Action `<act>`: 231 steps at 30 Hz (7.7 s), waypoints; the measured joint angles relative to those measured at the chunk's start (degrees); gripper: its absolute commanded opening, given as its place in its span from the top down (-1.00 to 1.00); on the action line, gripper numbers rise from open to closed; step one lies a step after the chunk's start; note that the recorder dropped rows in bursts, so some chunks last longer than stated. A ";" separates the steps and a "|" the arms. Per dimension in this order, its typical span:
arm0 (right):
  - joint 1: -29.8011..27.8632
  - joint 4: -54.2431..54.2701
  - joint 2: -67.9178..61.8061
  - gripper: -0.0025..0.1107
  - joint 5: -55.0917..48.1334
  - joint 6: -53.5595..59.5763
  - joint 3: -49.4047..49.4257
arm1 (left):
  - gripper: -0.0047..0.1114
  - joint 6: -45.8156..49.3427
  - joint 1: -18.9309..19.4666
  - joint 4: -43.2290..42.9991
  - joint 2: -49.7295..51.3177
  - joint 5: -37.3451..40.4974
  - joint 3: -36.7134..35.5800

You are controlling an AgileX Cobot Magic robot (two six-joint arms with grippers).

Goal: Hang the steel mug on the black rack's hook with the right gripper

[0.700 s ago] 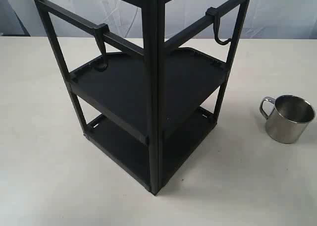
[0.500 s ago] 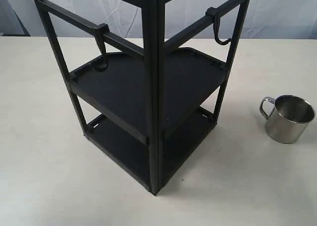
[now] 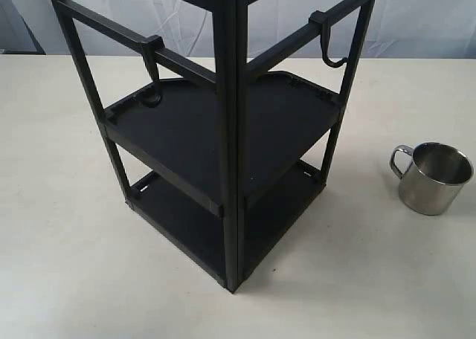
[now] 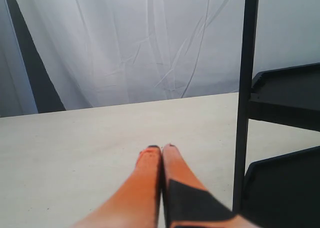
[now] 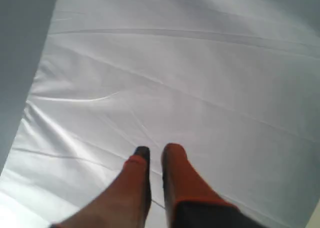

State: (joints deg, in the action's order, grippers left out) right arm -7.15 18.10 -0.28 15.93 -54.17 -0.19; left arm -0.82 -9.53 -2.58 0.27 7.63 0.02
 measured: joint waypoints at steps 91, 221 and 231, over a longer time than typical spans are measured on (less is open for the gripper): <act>3.45 3.61 -37.90 0.97 -57.94 66.42 -40.72 | 0.89 0.00 0.00 0.00 0.00 0.00 0.00; 30.58 -12.55 -51.83 0.97 10.24 55.93 -16.21 | 0.89 0.00 0.00 0.00 0.00 0.00 0.00; 30.58 -12.42 -53.19 0.97 8.58 55.21 -16.40 | 0.89 0.00 0.00 0.00 0.00 0.00 0.00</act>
State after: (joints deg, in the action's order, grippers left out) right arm 23.43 5.68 -53.47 24.51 1.04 -16.58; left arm -0.82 -9.53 -2.58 0.27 7.63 0.02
